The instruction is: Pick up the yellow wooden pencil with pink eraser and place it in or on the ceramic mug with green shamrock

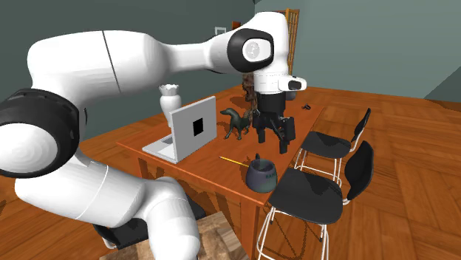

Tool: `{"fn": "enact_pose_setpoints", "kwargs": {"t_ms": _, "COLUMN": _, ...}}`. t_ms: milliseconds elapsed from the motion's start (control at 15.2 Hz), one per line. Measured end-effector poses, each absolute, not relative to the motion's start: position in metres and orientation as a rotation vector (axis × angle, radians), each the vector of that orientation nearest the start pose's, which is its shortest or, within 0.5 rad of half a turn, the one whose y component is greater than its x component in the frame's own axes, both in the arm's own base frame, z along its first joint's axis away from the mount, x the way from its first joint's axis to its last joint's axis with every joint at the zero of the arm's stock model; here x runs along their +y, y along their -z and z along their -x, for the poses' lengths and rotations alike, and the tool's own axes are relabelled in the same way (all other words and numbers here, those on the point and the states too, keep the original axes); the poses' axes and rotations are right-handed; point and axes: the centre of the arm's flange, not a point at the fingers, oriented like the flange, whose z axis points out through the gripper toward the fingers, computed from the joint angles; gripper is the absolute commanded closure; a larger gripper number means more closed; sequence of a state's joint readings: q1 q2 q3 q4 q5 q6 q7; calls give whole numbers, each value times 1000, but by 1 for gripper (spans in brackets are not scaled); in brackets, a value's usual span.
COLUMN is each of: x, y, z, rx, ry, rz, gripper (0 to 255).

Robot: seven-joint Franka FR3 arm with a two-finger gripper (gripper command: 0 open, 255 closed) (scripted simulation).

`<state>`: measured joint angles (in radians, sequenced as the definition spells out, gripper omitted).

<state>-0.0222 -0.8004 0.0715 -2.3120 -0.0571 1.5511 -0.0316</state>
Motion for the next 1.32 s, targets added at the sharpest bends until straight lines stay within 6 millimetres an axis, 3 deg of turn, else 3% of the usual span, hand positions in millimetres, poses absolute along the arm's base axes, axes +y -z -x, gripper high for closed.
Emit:
{"fn": "enact_pose_setpoints", "kwargs": {"t_ms": 264, "x": 35, "y": -596, "z": -302, "rx": 18, "ry": 47, "rz": 3242, "gripper": 0}}
{"fn": "enact_pose_setpoints", "kwargs": {"t_ms": 792, "x": 114, "y": -533, "z": -315, "rx": 457, "ry": -12, "rz": 3180, "gripper": 0}}
{"fn": "enact_pose_setpoints", "kwargs": {"t_ms": 1320, "x": 187, "y": -473, "z": -352, "rx": 885, "ry": -70, "rz": 3053, "gripper": 0}}
